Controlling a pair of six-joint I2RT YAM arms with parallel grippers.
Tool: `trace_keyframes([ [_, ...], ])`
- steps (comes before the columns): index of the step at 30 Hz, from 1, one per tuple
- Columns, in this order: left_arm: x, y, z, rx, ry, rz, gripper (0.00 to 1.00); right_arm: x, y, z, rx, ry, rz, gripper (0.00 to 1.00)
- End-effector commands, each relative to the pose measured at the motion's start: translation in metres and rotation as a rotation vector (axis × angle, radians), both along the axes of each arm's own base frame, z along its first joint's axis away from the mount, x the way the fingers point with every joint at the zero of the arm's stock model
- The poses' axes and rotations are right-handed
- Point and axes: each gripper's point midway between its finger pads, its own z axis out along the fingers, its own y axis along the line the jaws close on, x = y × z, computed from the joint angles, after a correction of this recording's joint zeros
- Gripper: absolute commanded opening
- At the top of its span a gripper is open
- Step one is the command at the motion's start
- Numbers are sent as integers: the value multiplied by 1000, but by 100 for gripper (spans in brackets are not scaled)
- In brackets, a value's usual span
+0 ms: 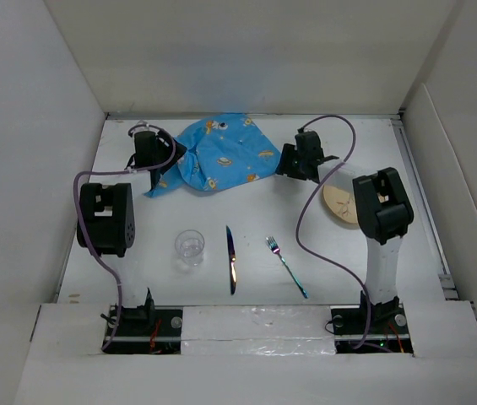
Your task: Set the dinner table for one person
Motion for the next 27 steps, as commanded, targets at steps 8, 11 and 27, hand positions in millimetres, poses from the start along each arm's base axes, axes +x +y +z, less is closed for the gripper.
trace_keyframes([
  [8,41,2,9,49,-48,-13,46,27,1,5,100,-22,-27,58],
  [11,42,3,10,49,-54,-12,35,37,5,7,121,-46,-38,53],
  [27,20,6,99,43,-200,13,0,53,10,109,323,-355,42,0],
])
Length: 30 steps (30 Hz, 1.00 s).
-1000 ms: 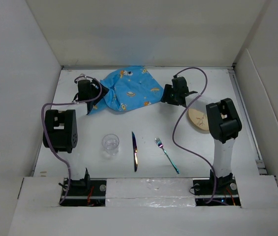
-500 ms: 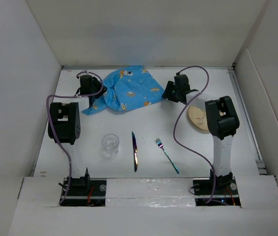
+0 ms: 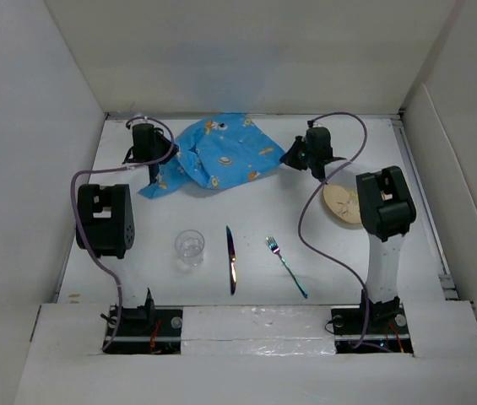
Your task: Set the dinner table for one person
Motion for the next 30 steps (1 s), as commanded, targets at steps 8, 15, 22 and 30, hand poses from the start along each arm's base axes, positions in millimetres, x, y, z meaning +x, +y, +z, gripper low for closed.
trace_keyframes([
  [8,-84,7,256,-42,-554,53,0,-80,-50,291,69,-616,-33,0],
  [15,-149,5,326,-44,-715,53,0,-162,-70,379,47,-781,-59,0],
  [22,-114,5,297,-17,-628,59,0,-128,-62,365,2,-703,-48,0],
  [30,-22,5,291,17,-510,21,0,-47,-61,376,-11,-663,-29,0],
])
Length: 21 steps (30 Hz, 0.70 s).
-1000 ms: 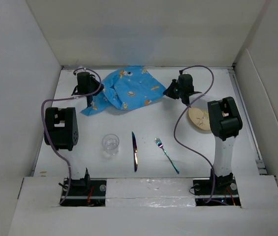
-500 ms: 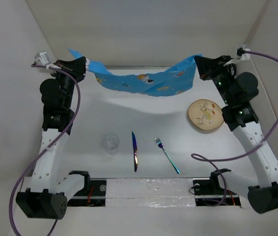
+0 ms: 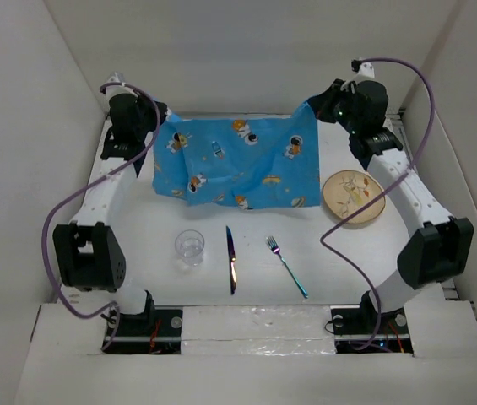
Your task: Set the dinner table for one person
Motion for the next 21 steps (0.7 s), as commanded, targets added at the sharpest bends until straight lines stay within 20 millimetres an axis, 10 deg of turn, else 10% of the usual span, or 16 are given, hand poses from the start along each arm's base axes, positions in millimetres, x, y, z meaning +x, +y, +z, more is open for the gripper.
trace_keyframes([
  [1,12,4,68,21,-116,-22,0,8,-9,70,7,-121,3,0],
  [8,-15,9,94,13,-187,-14,0,12,-15,60,-6,-107,8,0],
  [10,-33,10,61,-6,-158,-8,0,-1,-16,51,-2,-99,18,0],
  [18,-71,6,-106,-111,54,-1,0,-26,-14,-135,-4,196,40,0],
  [21,-80,6,-155,-128,141,8,0,-29,-19,-175,3,268,20,0],
])
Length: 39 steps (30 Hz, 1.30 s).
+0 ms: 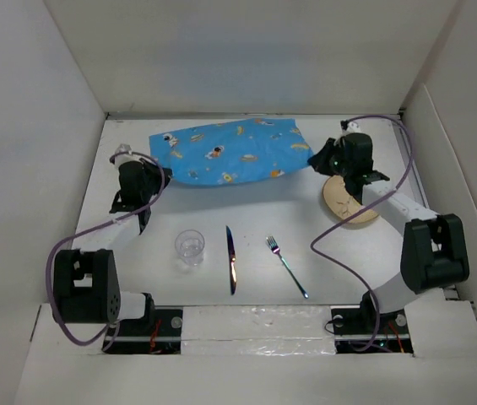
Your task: Set the dinner table for one person
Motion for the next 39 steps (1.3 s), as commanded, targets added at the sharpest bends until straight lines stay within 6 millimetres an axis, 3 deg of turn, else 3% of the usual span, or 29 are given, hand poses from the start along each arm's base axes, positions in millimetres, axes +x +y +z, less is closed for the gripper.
trace_keyframes([
  [1,-5,-2,-29,-36,9,2,0,-4,-2,-34,24,34,-3,0],
  [2,-4,-2,-27,-36,2,1,0,-4,-2,-35,24,35,-3,0],
  [3,-8,-2,-45,-33,40,0,0,-8,-2,-46,21,62,-3,0],
  [8,-15,-3,-92,-25,141,-13,0,-26,-12,-78,-5,128,-41,0],
  [11,-19,-3,-104,-21,160,-15,0,-44,-18,-96,-18,165,-60,0],
  [14,-20,-4,-108,-12,173,-27,0,-64,-23,-116,-27,202,-70,0],
  [17,-22,-6,-105,-14,167,-40,0,-77,-28,-123,-18,213,-79,0],
  [26,-40,-10,-101,-12,152,-70,0,-96,-38,-122,-20,230,-103,0],
  [29,-57,-9,-111,0,175,-68,0,-98,-40,-123,-16,242,-99,0],
  [37,-75,-9,-116,26,188,-89,0,-112,-42,-125,-22,259,-98,0],
  [39,-77,-9,-119,34,196,-96,9,-115,-38,-126,-13,270,-77,0],
])
